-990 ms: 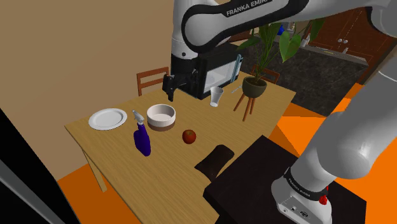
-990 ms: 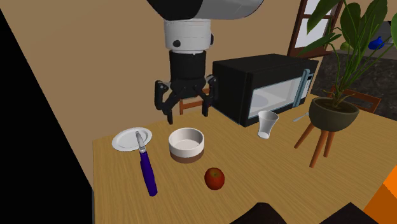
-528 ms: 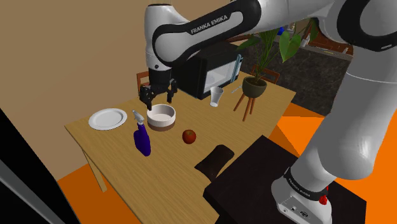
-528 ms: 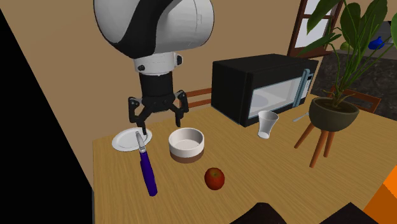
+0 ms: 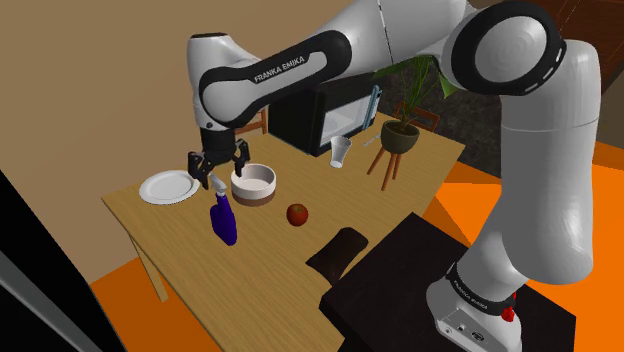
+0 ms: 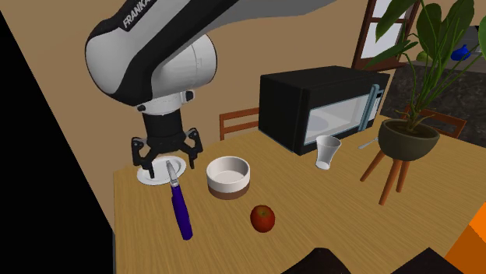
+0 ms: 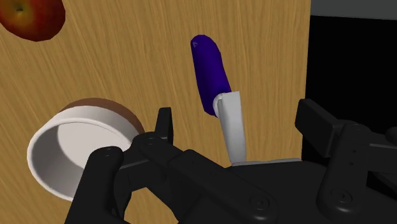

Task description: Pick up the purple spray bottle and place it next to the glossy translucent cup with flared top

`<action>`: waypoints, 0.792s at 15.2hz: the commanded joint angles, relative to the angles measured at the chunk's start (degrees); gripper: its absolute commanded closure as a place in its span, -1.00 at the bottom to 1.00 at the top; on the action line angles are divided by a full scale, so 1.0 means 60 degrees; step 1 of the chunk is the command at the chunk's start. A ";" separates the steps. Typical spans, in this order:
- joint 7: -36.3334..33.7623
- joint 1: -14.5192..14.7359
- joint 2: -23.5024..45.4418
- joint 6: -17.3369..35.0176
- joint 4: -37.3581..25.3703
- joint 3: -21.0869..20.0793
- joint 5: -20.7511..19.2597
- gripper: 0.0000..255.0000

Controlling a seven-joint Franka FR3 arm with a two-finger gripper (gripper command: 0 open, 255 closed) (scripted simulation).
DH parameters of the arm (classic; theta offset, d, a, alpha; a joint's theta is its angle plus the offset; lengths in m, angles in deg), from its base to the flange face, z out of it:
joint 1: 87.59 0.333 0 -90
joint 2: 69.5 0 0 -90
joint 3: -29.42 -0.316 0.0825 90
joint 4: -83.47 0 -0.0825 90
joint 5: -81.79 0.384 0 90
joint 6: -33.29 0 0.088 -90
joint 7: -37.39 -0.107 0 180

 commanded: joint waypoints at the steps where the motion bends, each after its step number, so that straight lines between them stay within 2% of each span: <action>1: -0.0033 0.0036 0.0193 0.0132 -0.0057 0.0025 -0.0049 -1.00; 6: -0.0085 0.0072 0.0461 0.0594 0.0144 0.0072 -0.0134 -1.00; 12: -0.0085 0.0072 0.0463 0.0593 0.0142 0.0072 -0.0134 -1.00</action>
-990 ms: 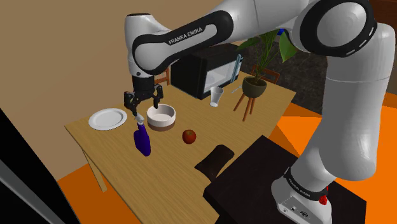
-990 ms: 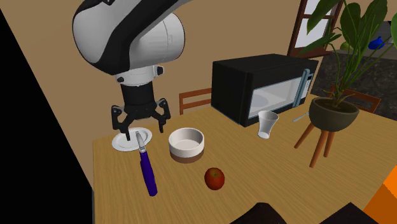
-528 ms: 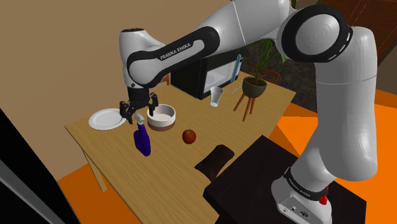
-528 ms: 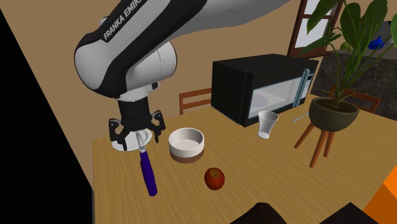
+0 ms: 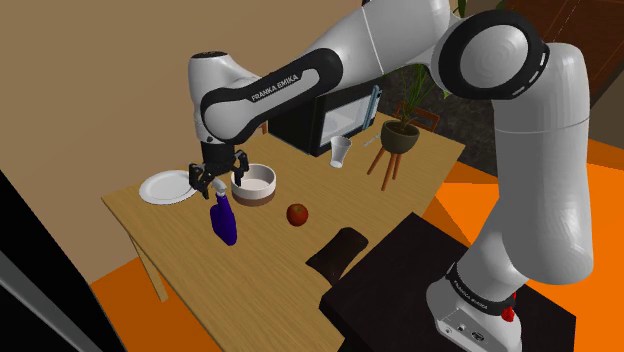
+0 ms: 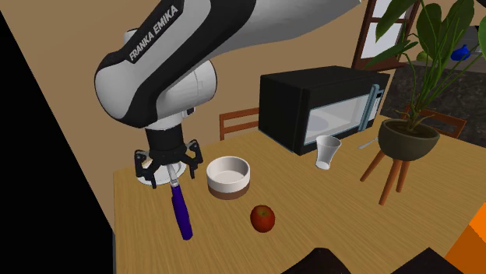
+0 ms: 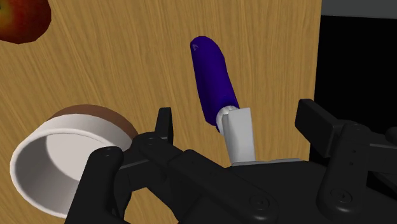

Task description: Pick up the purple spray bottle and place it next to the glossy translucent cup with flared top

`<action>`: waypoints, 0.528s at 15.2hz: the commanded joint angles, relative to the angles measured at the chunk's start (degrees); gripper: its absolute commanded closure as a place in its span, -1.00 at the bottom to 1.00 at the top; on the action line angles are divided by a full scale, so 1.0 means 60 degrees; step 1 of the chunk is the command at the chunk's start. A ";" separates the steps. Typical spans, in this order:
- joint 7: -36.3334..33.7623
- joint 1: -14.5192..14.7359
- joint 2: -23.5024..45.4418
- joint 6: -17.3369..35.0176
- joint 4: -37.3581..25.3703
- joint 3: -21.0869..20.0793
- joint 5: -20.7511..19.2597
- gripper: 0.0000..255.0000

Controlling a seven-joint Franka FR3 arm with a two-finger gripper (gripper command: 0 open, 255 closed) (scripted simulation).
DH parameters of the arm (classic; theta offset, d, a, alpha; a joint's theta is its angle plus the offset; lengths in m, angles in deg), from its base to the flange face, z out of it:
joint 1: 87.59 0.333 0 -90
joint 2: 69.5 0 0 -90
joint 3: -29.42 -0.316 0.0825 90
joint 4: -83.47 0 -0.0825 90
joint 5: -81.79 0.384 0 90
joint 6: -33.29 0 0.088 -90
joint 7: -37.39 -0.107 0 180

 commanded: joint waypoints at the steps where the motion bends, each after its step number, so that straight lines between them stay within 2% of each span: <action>1: 0.0000 0.0000 0.0000 0.0000 0.0000 0.0000 0.0000 -1.00; 2: 0.0000 0.0000 0.0000 0.0000 0.0000 0.0000 0.0000 1.00; 8: 0.0000 0.0000 0.0000 -0.0001 0.0000 0.0000 0.0000 1.00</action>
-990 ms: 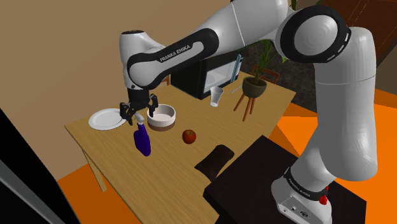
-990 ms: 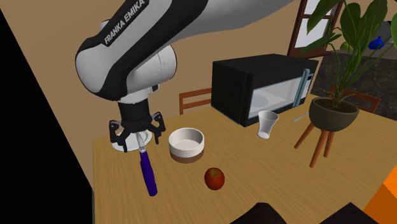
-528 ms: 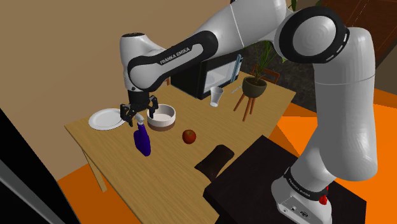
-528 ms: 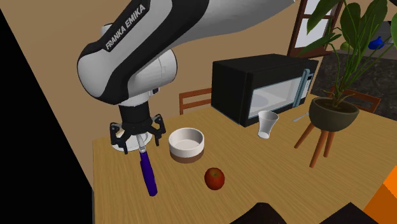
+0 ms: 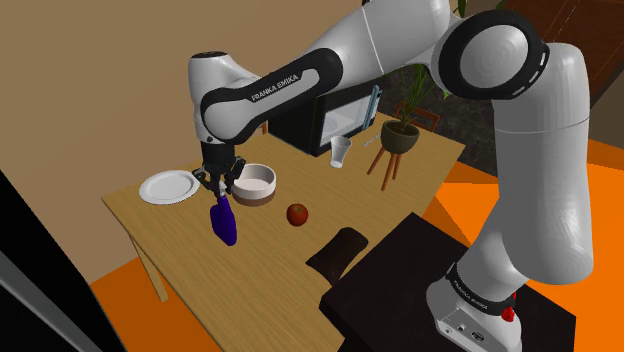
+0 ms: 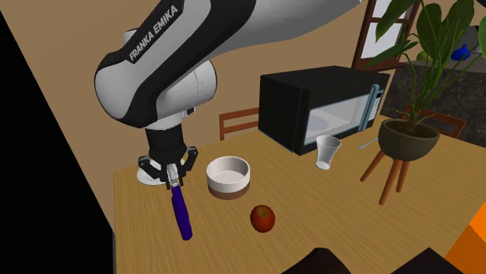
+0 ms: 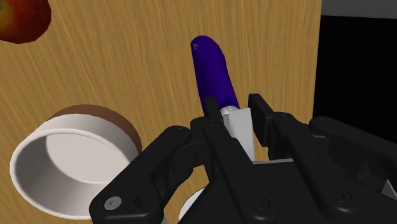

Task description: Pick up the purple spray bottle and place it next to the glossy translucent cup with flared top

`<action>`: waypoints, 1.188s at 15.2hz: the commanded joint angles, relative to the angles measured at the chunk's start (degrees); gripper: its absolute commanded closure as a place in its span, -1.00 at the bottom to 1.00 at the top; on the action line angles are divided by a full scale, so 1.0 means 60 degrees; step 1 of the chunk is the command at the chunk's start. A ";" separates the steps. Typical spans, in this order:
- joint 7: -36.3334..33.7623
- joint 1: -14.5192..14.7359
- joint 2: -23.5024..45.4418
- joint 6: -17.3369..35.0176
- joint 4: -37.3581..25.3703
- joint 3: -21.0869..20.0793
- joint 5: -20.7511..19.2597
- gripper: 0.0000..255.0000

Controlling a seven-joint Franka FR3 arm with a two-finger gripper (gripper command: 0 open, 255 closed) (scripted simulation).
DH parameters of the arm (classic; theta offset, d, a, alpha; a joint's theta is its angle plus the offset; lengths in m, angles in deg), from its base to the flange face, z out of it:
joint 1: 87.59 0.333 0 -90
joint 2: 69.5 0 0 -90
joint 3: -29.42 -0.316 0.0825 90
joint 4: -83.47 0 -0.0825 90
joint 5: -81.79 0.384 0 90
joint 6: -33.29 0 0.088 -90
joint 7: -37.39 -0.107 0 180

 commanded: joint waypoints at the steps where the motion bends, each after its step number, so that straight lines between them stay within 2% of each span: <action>1: 0.0000 0.0000 0.0001 0.0000 0.0000 0.0000 0.0000 1.00; 3: 0.0000 0.0000 0.0001 0.0002 0.0002 0.0000 0.0000 1.00; 18: 0.0120 -0.0066 -0.0778 -0.1559 -0.0803 -0.0138 0.0248 1.00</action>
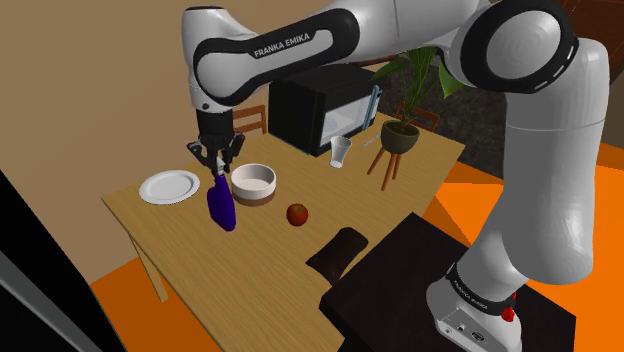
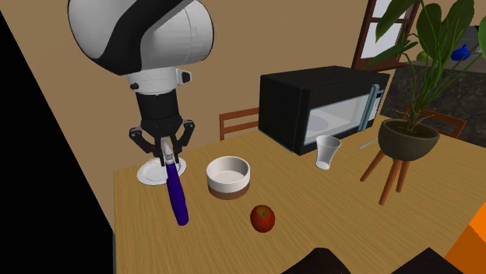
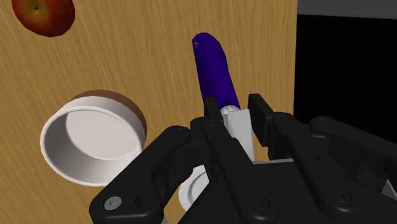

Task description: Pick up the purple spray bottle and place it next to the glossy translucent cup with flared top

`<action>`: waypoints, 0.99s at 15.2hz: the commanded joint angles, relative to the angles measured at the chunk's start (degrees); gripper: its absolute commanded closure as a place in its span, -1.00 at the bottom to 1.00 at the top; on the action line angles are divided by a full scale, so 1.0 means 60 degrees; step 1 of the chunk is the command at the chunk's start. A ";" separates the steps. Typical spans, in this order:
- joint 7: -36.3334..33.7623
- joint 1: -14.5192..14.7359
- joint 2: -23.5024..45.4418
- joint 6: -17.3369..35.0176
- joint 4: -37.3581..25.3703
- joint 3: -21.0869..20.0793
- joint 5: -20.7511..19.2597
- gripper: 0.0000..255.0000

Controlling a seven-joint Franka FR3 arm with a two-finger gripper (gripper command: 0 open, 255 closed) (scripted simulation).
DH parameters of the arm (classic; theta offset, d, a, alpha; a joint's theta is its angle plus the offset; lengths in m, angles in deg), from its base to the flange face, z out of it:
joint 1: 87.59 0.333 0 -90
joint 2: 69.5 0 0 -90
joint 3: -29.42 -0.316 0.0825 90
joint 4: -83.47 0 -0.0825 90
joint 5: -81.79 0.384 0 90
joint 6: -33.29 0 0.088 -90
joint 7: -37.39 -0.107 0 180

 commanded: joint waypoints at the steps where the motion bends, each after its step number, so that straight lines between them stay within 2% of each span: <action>1: 0.0010 0.0004 -0.0047 -0.0220 -0.0174 -0.0011 0.0018 1.00; 15: 0.0063 0.0033 -0.0375 -0.1862 -0.1502 -0.0078 0.0134 1.00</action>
